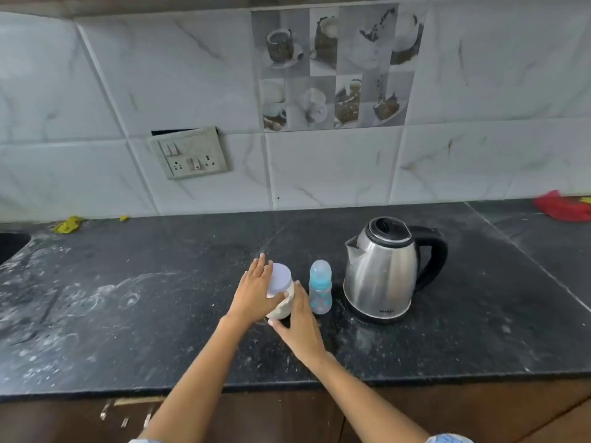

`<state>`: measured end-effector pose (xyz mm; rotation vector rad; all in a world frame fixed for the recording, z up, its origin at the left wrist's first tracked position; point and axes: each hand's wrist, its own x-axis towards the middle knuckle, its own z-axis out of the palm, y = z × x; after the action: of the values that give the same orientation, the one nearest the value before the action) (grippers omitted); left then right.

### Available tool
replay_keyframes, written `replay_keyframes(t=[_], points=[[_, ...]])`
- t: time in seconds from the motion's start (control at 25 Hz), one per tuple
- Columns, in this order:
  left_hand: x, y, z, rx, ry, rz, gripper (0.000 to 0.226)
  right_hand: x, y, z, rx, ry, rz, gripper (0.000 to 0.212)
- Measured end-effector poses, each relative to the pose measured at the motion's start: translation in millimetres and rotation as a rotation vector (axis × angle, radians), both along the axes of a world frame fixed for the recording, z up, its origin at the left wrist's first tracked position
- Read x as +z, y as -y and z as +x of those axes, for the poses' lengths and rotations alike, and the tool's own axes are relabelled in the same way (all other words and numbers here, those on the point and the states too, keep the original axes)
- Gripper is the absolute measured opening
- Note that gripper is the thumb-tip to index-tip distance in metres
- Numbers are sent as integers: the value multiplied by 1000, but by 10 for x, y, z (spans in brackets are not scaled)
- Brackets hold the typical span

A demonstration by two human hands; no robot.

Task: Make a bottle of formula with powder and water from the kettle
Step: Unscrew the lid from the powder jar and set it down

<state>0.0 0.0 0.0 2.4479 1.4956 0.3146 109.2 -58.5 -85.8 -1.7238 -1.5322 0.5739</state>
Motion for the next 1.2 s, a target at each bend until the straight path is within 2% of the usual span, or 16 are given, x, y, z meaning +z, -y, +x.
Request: replay_keyframes(t=[0.16,0.2,0.28,0.4,0.68,1.0,1.08,1.2], points=[[64,-242,32,17,-58,-99,81,-18,-332,2,12,-265,-114,124],[69,-281,32,25,-37,-97,80,-36,-411,25,4,-317,-116,121],[53,-311,46,0,-8,-105,76,-69,-472,93,-15,-401,-95,102],[30,-336,52,-54,-10,-68,73,-91,-477,180,2,-453,-30,81],[0,-224,157,-18,-306,31,73,-149,-494,258,68,-426,-28,82],[37,-197,223,-7,-379,69,72,-113,-462,231,43,-387,-25,83],[36,-303,173,-105,-474,108,77,-97,-447,228,31,-381,-23,86],[23,-392,130,-189,-527,164,100,-99,-438,217,18,-376,-34,85]])
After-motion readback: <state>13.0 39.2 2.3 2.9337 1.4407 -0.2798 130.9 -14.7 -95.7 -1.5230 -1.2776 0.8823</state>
